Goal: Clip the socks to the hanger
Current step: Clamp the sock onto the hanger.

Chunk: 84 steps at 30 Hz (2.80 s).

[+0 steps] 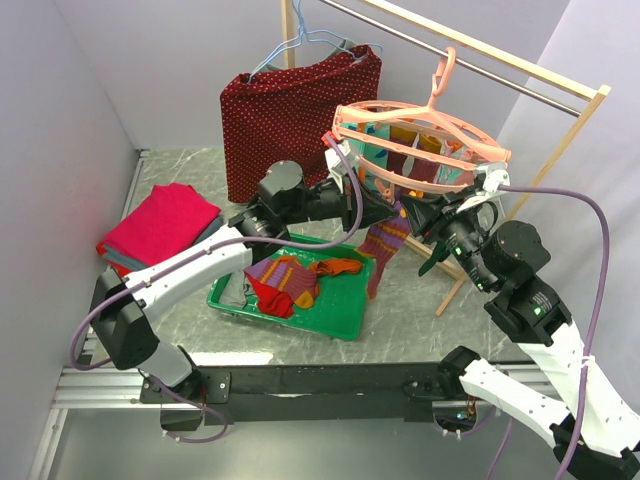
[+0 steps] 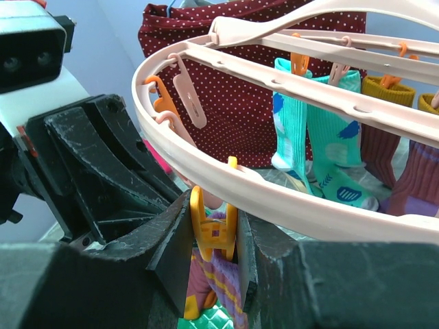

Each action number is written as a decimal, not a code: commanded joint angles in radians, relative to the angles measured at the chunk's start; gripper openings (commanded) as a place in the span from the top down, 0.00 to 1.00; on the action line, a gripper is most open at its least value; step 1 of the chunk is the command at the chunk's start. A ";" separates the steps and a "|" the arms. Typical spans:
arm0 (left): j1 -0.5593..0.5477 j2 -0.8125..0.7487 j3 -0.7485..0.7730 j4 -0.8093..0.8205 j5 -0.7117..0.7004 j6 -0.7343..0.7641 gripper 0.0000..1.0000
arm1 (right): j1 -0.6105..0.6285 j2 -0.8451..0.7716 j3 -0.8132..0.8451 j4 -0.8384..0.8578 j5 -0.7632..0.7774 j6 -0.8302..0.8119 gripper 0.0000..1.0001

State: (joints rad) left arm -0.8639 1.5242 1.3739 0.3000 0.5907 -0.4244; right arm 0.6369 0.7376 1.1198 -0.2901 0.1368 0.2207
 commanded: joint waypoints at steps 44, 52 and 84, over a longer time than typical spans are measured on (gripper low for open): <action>-0.012 -0.151 -0.119 0.011 -0.144 0.053 0.04 | -0.043 -0.080 -0.002 -0.093 0.276 -0.055 0.36; -0.015 -0.065 -0.088 0.074 -0.158 0.058 0.04 | -0.054 -0.083 0.008 -0.103 0.251 -0.049 0.36; -0.015 0.122 0.040 0.336 -0.012 -0.065 0.27 | -0.055 -0.113 0.009 -0.104 0.219 -0.055 0.36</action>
State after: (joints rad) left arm -0.8742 1.6409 1.3586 0.5636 0.5533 -0.4625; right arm 0.5900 0.6346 1.1065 -0.4057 0.3614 0.1776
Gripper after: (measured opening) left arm 0.801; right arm 0.644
